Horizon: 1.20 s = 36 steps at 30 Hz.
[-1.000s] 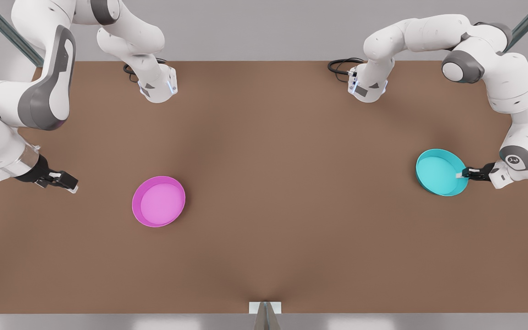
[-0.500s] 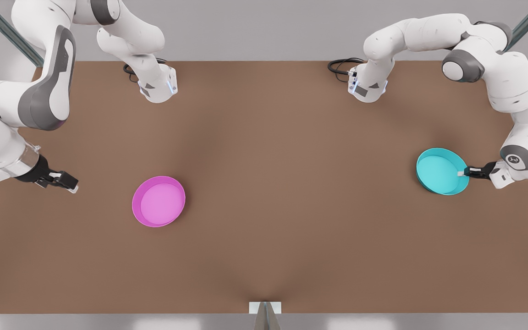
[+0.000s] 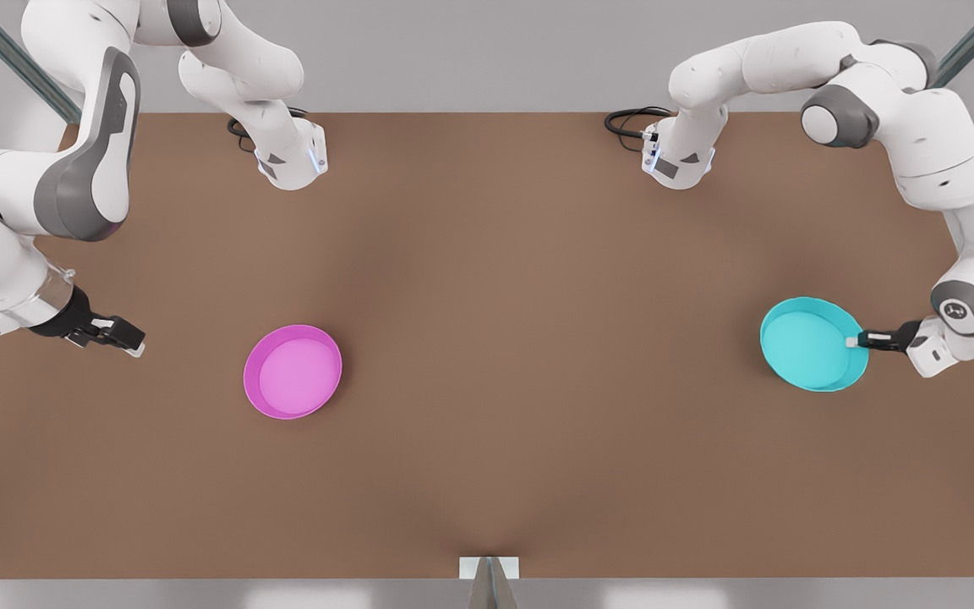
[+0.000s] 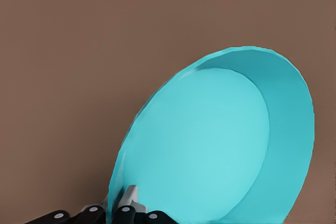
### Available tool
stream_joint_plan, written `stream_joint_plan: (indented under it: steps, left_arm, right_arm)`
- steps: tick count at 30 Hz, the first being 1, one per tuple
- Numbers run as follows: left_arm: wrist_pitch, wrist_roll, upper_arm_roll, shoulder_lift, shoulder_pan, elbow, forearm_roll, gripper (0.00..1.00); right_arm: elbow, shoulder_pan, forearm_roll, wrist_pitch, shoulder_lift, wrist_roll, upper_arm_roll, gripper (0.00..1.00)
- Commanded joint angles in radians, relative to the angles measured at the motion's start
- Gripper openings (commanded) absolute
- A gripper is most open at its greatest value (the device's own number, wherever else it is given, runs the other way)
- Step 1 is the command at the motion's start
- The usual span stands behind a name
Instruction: Flip the blue plate over with the left arm, and stack the pink plate on top of the blue plate with the right arm
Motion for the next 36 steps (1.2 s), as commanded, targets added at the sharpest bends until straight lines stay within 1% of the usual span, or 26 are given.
stream_joint_plan:
  steps: [1, 7, 14, 24, 27, 29, 36]
  left_arm:
    - [-0.005, -0.002, 0.000, 0.000, -0.003, 0.008, -0.069, 0.21]
    - [-0.045, -0.055, 0.003, -0.005, -0.070, 0.058, -0.066, 0.21]
    - [-0.046, -0.108, 0.005, -0.012, -0.139, 0.101, -0.005, 0.21]
    - [-0.060, -0.280, 0.006, -0.086, -0.326, 0.103, 0.248, 0.21]
    - [-0.101, -0.331, 0.006, -0.092, -0.385, 0.129, 0.314, 0.21]
    - [-0.141, -0.387, 0.008, -0.094, -0.445, 0.159, 0.380, 0.21]
    - [-0.200, -0.573, 0.008, -0.118, -0.649, 0.161, 0.590, 0.21]
  right_arm:
    - [0.000, 0.001, 0.000, 0.000, 0.000, 0.000, -0.001, 1.00]
    - [0.000, 0.001, 0.000, -0.002, 0.000, 0.000, 0.000, 1.00]
    - [0.000, 0.001, 0.000, -0.002, 0.000, 0.000, -0.001, 1.00]
    - [0.000, 0.001, 0.002, 0.000, -0.002, 0.000, 0.000, 1.00]
    - [0.000, 0.001, 0.002, 0.000, 0.000, 0.000, -0.001, 1.00]
    - [0.000, 0.001, 0.002, 0.000, 0.000, 0.000, -0.001, 1.00]
    - [0.000, 0.001, 0.000, 0.000, 0.000, 0.000, 0.000, 1.00]
